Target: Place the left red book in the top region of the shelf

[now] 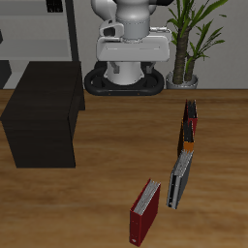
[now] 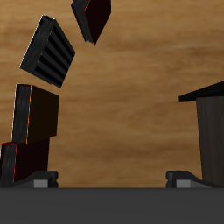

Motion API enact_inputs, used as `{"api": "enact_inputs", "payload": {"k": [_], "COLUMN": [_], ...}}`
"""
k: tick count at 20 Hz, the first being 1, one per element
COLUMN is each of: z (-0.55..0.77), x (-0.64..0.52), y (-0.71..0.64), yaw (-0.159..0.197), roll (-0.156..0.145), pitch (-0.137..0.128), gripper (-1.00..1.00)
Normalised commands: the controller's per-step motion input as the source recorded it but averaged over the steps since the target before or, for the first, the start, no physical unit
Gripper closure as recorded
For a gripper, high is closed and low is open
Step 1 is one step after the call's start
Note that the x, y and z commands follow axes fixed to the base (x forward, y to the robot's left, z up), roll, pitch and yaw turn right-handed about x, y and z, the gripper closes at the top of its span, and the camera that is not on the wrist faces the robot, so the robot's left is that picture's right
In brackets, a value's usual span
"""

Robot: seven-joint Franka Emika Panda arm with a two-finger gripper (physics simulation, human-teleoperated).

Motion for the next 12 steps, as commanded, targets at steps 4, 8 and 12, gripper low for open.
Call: {"api": "enact_inputs", "payload": {"k": [4, 8, 12], "z": [0.0, -0.08, -0.06], "x": [-0.17, -0.26, -0.32], "y": [0.23, 0.36, 0.48], "yaw": [-0.023, -0.018, 0.0], "roll": [-0.005, 0.028, 0.037], "pitch": [-0.029, -0.024, -0.059], "gripper": [-1.0, -1.0, -1.0]}}
